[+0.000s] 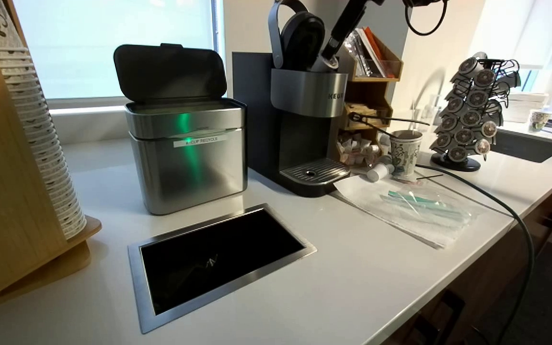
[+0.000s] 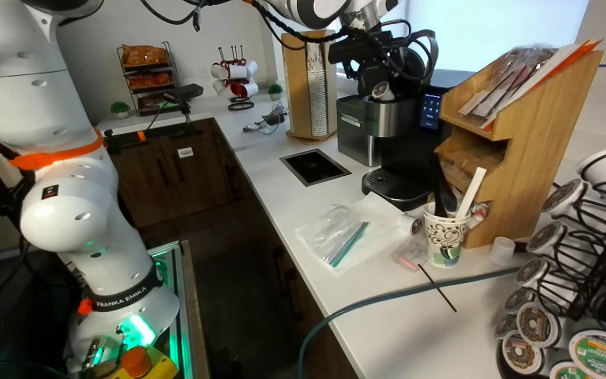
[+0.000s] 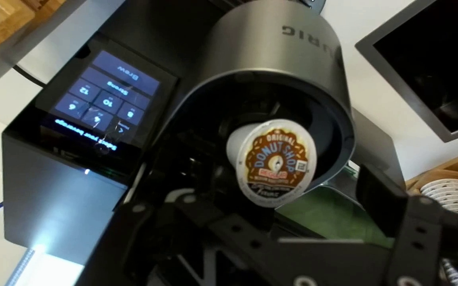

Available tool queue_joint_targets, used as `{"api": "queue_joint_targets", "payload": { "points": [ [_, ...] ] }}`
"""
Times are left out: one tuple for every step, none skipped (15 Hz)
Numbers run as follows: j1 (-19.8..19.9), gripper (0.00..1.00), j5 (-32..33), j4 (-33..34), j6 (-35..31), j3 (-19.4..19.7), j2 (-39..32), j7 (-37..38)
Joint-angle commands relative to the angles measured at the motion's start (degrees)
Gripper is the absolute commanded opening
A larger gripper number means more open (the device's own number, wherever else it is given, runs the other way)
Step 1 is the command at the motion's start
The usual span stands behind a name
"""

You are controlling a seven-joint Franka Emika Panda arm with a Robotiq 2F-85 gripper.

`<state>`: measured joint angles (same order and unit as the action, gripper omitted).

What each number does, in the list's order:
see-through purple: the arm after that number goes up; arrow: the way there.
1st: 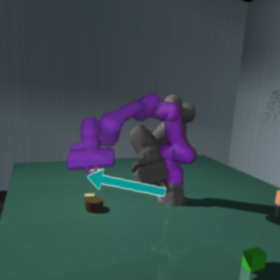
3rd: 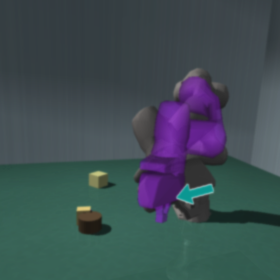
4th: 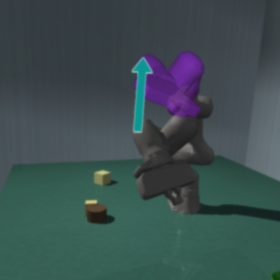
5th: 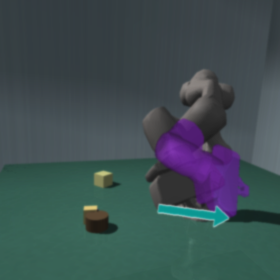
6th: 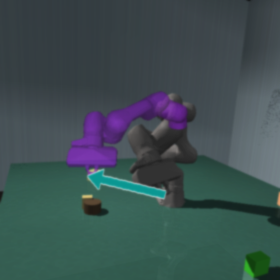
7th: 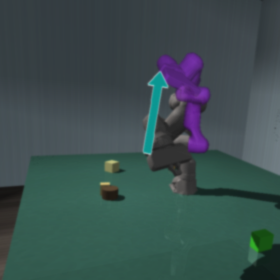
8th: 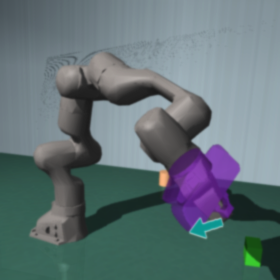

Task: Put the coffee pod in the coffee maker

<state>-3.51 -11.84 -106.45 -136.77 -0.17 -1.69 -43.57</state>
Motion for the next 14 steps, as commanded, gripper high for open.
{"api": "queue_joint_targets", "payload": {
  "points": [
    [0.7, 1.00, 2.2, 1.3, 1.7, -0.9, -0.6, 1.5],
    [0.7, 1.00, 3.6, 1.1, 1.5, -0.8, -0.4, 2.3],
    [0.7, 1.00, 3.9, 1.0, 1.7, -0.8, -0.3, 2.5],
    [0.7, 1.00, 4.6, 0.7, 2.1, -0.8, 0.0, 3.2],
    [0.7, 1.00, 6.1, 0.2, 1.8, -0.8, 0.4, 4.5],
    [0.6, 1.00, 7.2, -0.6, -0.3, -0.9, 0.8, 5.9],
    [0.4, 1.00, 6.6, -1.4, -2.8, -1.1, 1.0, 7.6],
    [0.3, 1.00, 6.1, -2.3, -4.8, -1.3, 1.5, 9.2],
    [0.1, 1.00, 5.2, -3.4, -7.4, -1.6, 2.2, 11.3],
    [-0.1, 1.00, 5.3, -4.2, -9.5, -1.9, 2.8, 13.2],
    [-0.2, 1.00, 5.0, -5.2, -11.1, -2.2, 3.6, 15.4],
    [-0.2, 1.00, 5.4, -6.4, -12.5, -2.5, 4.6, 18.1],
    [-0.3, 1.00, 5.3, -7.5, -13.2, -2.7, 5.6, 20.6],
    [-0.2, 1.00, 6.3, -9.2, -14.1, -2.7, 7.0, 23.6]
  ]
}}
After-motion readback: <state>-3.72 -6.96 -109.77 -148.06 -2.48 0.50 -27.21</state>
